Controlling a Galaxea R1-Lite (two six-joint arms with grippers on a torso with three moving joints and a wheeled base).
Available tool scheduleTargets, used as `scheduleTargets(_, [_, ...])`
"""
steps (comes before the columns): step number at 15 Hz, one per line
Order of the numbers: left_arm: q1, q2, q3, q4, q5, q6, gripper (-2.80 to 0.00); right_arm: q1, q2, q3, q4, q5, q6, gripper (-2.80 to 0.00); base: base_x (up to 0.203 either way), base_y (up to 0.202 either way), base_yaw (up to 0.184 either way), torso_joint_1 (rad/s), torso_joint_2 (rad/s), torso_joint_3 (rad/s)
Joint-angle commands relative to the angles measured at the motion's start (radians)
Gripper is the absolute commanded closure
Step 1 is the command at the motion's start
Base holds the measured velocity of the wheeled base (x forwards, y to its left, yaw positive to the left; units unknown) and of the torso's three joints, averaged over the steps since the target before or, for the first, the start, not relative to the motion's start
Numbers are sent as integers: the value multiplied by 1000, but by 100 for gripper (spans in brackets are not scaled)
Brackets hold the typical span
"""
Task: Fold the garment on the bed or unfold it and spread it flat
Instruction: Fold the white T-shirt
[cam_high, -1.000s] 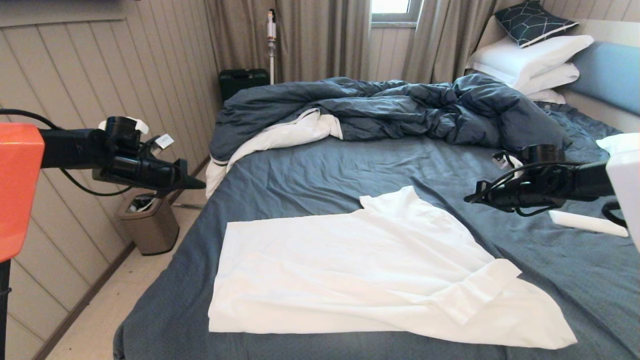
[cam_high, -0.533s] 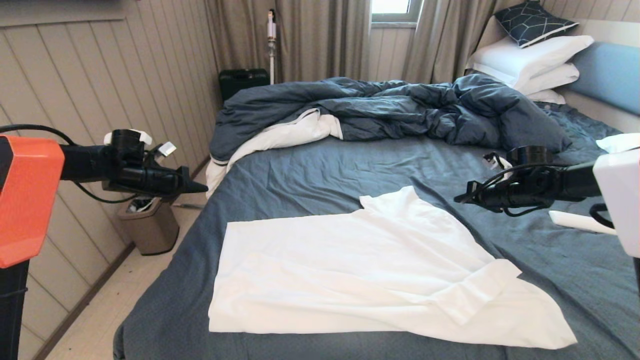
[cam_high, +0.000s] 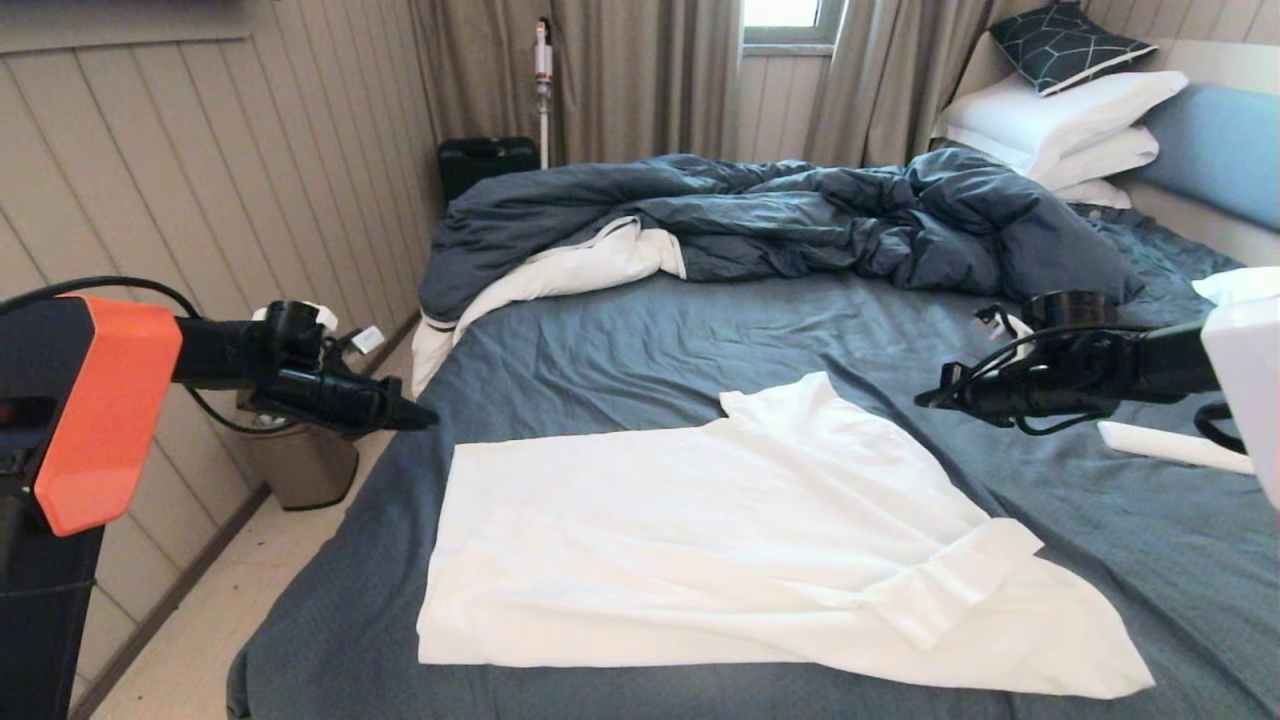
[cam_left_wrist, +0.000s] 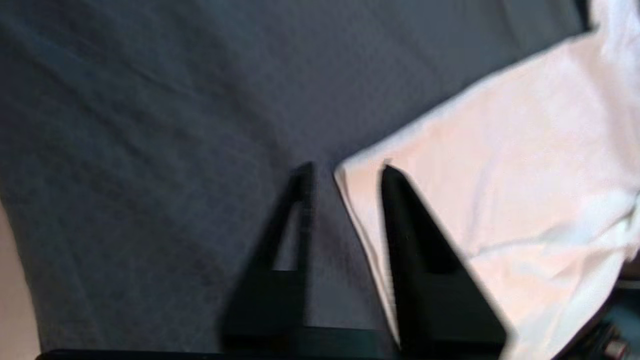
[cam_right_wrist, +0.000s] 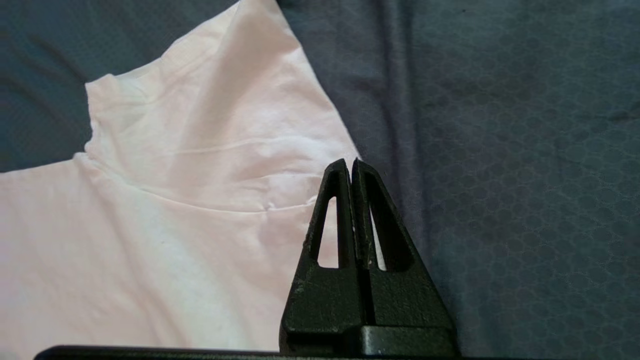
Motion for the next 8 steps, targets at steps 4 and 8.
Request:
scheduleTargets(4, [0, 31, 1, 1, -12, 12, -280, 3, -16, 13, 0, 3, -1, 0, 0, 0, 0, 0, 0, 0])
scheduleTargets(8, [-1, 30, 7, 10, -38, 46, -280, 5, -19, 19, -1, 3, -1, 0, 0, 0, 0, 0, 0, 0])
